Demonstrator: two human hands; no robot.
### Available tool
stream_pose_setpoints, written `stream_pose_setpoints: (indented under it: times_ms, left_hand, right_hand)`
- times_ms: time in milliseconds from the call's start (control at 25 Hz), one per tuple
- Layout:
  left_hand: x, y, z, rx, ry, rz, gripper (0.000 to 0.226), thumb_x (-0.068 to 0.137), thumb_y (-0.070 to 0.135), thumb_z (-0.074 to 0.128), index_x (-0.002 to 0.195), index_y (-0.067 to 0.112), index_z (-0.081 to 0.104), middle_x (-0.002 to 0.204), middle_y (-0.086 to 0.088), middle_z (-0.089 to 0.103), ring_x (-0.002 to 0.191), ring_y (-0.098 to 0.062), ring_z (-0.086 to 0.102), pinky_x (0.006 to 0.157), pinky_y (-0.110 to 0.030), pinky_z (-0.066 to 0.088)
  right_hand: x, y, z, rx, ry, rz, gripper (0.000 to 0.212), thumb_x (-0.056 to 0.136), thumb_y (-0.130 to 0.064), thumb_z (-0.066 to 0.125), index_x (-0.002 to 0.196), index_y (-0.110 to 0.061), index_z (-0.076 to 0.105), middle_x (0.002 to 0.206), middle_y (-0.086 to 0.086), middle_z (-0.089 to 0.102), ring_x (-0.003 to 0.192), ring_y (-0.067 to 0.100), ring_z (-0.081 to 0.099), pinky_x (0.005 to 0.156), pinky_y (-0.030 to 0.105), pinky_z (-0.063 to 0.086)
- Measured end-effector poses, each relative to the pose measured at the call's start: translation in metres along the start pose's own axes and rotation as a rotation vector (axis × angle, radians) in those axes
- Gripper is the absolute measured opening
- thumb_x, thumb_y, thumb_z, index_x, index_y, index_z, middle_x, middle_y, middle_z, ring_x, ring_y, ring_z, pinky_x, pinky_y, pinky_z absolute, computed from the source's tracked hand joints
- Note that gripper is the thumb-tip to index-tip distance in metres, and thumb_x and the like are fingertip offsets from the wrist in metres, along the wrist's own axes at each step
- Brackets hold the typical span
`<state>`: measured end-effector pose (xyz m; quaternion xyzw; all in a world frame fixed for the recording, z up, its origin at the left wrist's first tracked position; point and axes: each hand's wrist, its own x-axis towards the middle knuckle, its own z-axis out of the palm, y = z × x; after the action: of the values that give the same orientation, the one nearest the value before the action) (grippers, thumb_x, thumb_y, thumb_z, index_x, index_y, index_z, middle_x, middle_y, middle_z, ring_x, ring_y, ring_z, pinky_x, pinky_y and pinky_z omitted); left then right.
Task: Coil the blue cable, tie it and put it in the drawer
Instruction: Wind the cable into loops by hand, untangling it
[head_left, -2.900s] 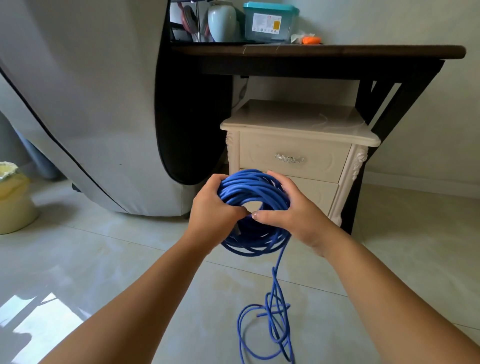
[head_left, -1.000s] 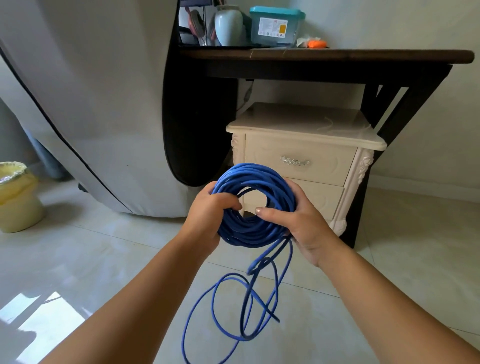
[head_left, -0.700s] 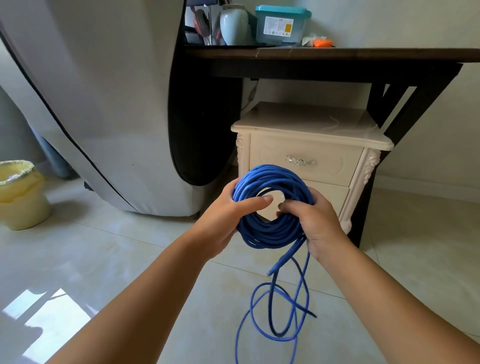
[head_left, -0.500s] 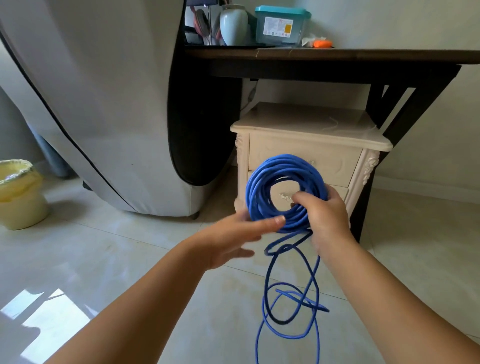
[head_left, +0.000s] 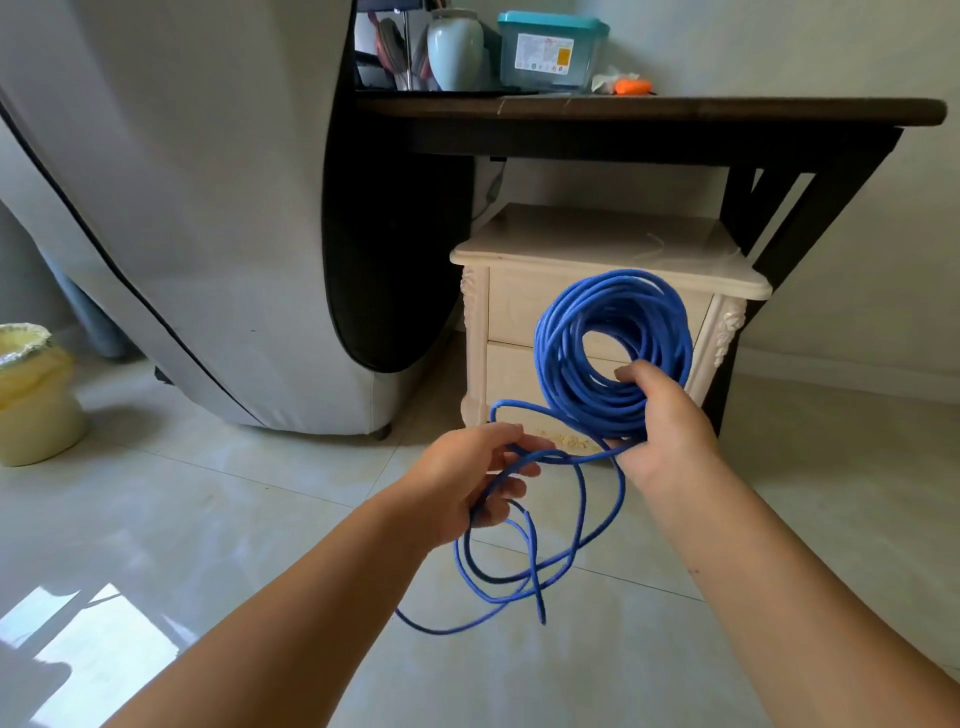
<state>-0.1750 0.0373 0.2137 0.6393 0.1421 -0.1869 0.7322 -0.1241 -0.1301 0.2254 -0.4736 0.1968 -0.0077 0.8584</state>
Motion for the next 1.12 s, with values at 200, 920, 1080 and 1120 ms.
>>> stream_pose_setpoints:
  times_ms: [200, 920, 1080, 1120]
  left_hand:
    - [0.001, 0.005, -0.003, -0.314, -0.064, -0.123, 0.03, 0.092, 0.019, 0.051, 0.069, 0.007, 0.066, 0.101, -0.017, 0.074, 0.087, -0.026, 0.074, 0.062, -0.034, 0.061]
    - [0.012, 0.018, -0.045, -0.086, -0.009, 0.03, 0.031, 0.096, 0.013, 0.057, 0.065, 0.009, 0.058, 0.059, 0.002, 0.038, 0.043, -0.004, 0.026, 0.034, -0.012, 0.023]
    - [0.012, 0.019, -0.042, -0.398, -0.085, -0.067, 0.035, 0.096, 0.015, 0.053, 0.063, 0.01, 0.058, 0.06, 0.004, 0.034, 0.04, -0.003, 0.026, 0.03, -0.01, 0.023]
    - [0.012, 0.019, -0.038, -0.441, -0.089, -0.083, 0.033, 0.097, 0.016, 0.052, 0.065, 0.01, 0.056, 0.059, 0.004, 0.033, 0.038, -0.003, 0.026, 0.029, -0.011, 0.023]
  right_hand:
    - [-0.007, -0.004, 0.003, 0.196, -0.179, 0.086, 0.003, 0.086, -0.007, 0.062, 0.087, -0.009, 0.063, 0.076, 0.011, 0.07, 0.072, 0.027, 0.071, 0.069, 0.042, 0.059]
    - [-0.008, -0.014, -0.007, 0.002, -0.2, -0.027, 0.011, 0.084, -0.003, 0.061, 0.091, -0.012, 0.061, 0.073, 0.004, 0.063, 0.063, 0.018, 0.068, 0.058, 0.034, 0.058]
    - [-0.008, -0.012, -0.008, -0.109, -0.202, -0.243, 0.022, 0.084, 0.0, 0.06, 0.096, -0.017, 0.062, 0.07, 0.002, 0.064, 0.067, 0.018, 0.066, 0.067, 0.036, 0.056]
    - [-0.009, -0.011, -0.007, -0.085, -0.23, -0.245, 0.023, 0.084, 0.001, 0.059, 0.098, -0.016, 0.062, 0.071, 0.003, 0.063, 0.068, 0.018, 0.067, 0.072, 0.038, 0.056]
